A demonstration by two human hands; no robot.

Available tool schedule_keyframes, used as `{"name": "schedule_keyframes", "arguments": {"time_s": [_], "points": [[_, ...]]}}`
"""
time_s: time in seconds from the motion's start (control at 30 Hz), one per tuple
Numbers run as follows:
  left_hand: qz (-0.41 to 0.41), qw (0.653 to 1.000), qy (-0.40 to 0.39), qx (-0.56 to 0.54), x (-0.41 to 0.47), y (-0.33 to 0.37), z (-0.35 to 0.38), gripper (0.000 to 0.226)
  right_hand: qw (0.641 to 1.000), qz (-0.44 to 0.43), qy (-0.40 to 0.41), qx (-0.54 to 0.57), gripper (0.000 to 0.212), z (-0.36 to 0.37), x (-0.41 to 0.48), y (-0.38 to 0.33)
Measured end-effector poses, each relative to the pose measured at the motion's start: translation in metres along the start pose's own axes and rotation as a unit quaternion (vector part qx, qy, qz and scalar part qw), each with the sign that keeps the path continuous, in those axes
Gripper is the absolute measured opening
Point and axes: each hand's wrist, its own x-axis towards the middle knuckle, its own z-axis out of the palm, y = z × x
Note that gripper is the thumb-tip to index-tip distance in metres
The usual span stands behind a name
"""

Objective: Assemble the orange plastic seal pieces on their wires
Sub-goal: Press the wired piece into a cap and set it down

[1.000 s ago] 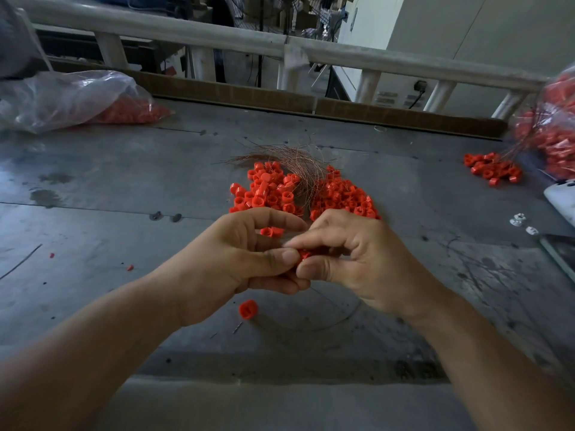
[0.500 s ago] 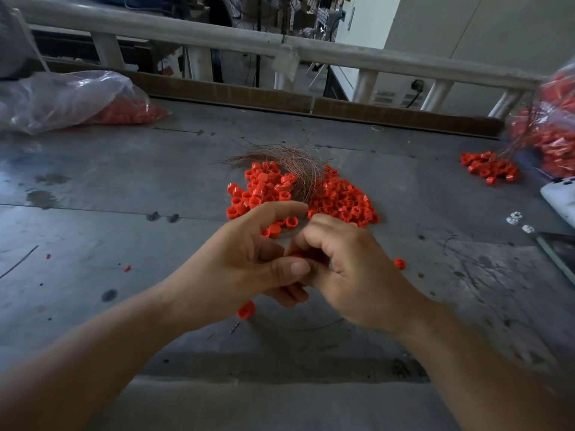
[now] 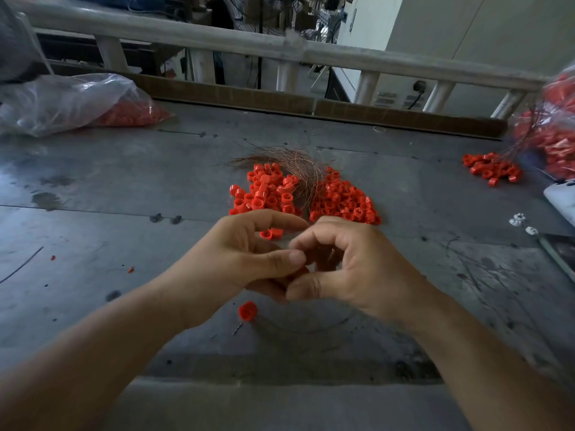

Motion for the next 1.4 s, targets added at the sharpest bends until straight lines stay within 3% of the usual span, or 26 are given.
{"name": "schedule_keyframes", "arguments": {"time_s": [0.1, 0.27, 0.57, 0.7, 0.83, 0.97, 1.07, 1.4], "points": [[0.007, 0.999, 0.026, -0.034, 0.002, 0.001, -0.004, 0.039, 0.999, 0.043, -0.005, 0.009, 0.043, -0.005, 0.001, 0.002], [0.018, 0.995, 0.029, -0.090, 0.004, 0.003, -0.010, 0.022, 0.999, 0.035, -0.002, 0.000, 0.009, -0.006, 0.001, 0.002], [0.026, 0.990, 0.001, -0.140, 0.005, 0.003, -0.015, 0.023, 0.999, 0.030, 0.005, -0.036, 0.015, -0.011, -0.001, 0.001], [0.041, 0.993, 0.092, -0.057, 0.006, 0.006, -0.022, 0.012, 0.999, 0.010, 0.021, -0.047, 0.017, -0.018, -0.002, -0.001], [0.037, 0.981, 0.188, 0.033, 0.011, -0.001, -0.027, 0.008, 0.994, 0.023, -0.031, -0.098, 0.021, -0.011, -0.001, 0.002], [0.073, 0.935, 0.253, 0.238, 0.018, -0.014, -0.029, 0.019, 0.980, 0.033, -0.086, -0.174, 0.007, 0.000, -0.001, 0.004], [0.102, 0.876, 0.266, 0.389, 0.020, -0.020, -0.029, 0.027, 0.970, 0.035, -0.118, -0.209, 0.010, 0.005, -0.001, 0.005], [0.087, 0.825, 0.228, 0.510, 0.031, -0.032, -0.033, 0.024, 0.962, 0.028, -0.136, -0.234, 0.008, 0.009, 0.000, 0.004]]}}
